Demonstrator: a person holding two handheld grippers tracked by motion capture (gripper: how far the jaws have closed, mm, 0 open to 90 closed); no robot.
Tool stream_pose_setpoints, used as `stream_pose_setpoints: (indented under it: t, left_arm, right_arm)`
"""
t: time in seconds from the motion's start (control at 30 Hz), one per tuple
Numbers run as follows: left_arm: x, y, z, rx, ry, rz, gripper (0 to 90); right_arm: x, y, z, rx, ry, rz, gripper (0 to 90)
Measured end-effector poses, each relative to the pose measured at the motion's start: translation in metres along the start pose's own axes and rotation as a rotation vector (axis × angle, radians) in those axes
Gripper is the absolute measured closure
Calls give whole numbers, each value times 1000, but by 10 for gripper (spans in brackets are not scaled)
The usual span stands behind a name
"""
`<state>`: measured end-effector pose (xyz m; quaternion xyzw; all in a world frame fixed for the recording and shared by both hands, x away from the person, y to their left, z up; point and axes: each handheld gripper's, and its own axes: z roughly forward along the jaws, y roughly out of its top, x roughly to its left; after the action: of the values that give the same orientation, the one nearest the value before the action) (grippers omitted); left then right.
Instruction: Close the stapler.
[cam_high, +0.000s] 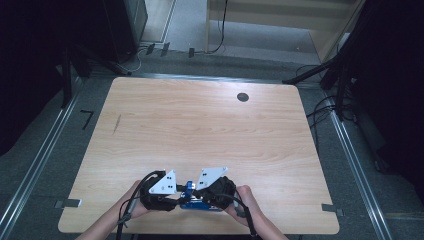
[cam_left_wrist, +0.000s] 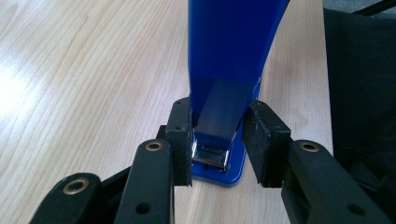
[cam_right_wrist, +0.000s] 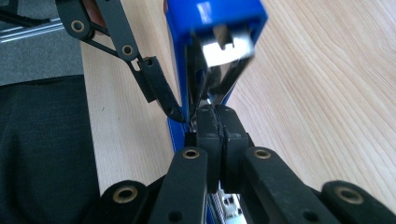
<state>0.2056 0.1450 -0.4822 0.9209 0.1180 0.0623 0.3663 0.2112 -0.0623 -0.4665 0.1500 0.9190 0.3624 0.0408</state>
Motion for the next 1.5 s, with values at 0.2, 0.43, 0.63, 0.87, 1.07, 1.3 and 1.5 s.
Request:
stream_pose_setpoints:
  t: [0.2,0.43,0.63,0.87,1.07,1.3,1.5]
  left_arm:
    - [-3,3,6,15,12,-6,653]
    - [-4,7,15,38,22,2,647]
    - [-5,8,17,44,20,-2,646]
    - [-5,10,19,53,20,-6,643]
    - [-6,11,22,68,29,-8,637]
    - [-8,12,25,77,34,-12,627]
    - [-7,10,28,69,37,-13,578]
  right_arm:
    - [-8,-12,-14,3,-24,43,888]
    - [-17,-21,-30,5,-56,114,842]
    - [-23,-28,-45,-11,-99,183,785]
    - [-27,-25,-66,-87,-134,231,698]
    - [-19,-15,-68,-109,-117,226,635]
    - [-17,-17,-56,-38,-112,224,641]
    - [-18,-27,-48,33,-119,231,663]
